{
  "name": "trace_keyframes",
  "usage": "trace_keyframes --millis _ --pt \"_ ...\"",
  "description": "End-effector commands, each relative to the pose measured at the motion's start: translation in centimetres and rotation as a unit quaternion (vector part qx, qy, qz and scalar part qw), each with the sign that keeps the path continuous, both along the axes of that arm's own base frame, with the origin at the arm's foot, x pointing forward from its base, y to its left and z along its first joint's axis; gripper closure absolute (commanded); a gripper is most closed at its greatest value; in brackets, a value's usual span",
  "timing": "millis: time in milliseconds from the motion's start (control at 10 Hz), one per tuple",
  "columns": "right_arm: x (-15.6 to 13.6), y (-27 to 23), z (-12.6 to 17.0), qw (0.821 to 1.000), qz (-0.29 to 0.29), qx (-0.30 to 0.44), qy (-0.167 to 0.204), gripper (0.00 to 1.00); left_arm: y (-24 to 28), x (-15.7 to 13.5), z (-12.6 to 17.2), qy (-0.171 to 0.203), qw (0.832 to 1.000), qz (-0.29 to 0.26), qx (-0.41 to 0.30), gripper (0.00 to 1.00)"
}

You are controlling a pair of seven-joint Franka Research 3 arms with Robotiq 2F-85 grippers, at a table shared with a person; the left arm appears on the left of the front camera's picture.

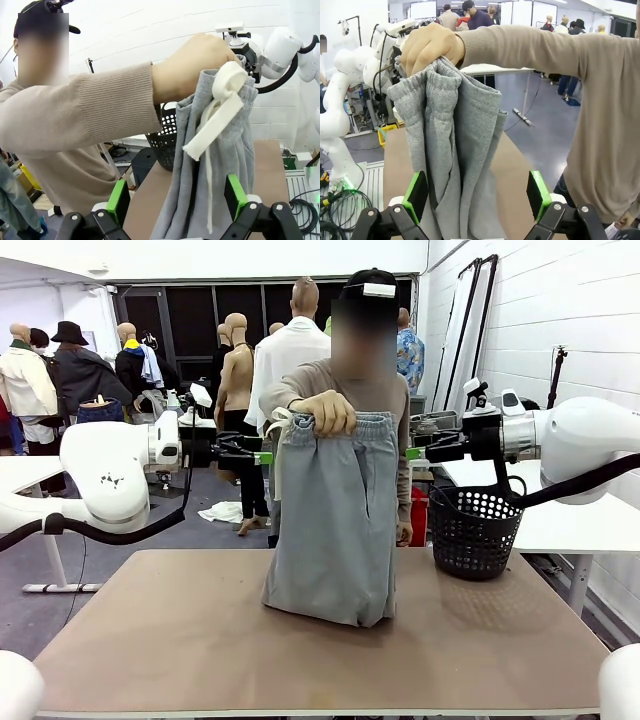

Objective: Fold the training pants.
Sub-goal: Release the ends of the Training pants and then grab the overlapped ends.

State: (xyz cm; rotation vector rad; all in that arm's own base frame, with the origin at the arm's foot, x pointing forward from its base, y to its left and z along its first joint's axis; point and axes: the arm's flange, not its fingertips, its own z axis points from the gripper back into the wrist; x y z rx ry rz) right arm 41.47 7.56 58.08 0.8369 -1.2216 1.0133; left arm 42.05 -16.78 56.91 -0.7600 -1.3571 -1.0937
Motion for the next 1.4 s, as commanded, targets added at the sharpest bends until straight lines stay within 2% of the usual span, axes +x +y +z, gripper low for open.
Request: trace_keyframes --millis 0,500,1300 --pt "-0.6 0.6 0.3 1.000 0.006 0.018 0.009 0.00 -0.3 -0.4 0.4 0.012 1.000 -0.014 -0.005 0.00" --pt "-0.7 2.3 0.3 0.999 0.033 0.022 0.017 0.00 -1.2 0.1 0.2 0.026 0.999 -0.033 0.003 0.00" --pt "-0.2 4.3 -0.1 0.998 0.054 0.021 0.031 0.00 -2.3 1.3 0.3 0.029 0.998 -0.048 0.013 0.00"
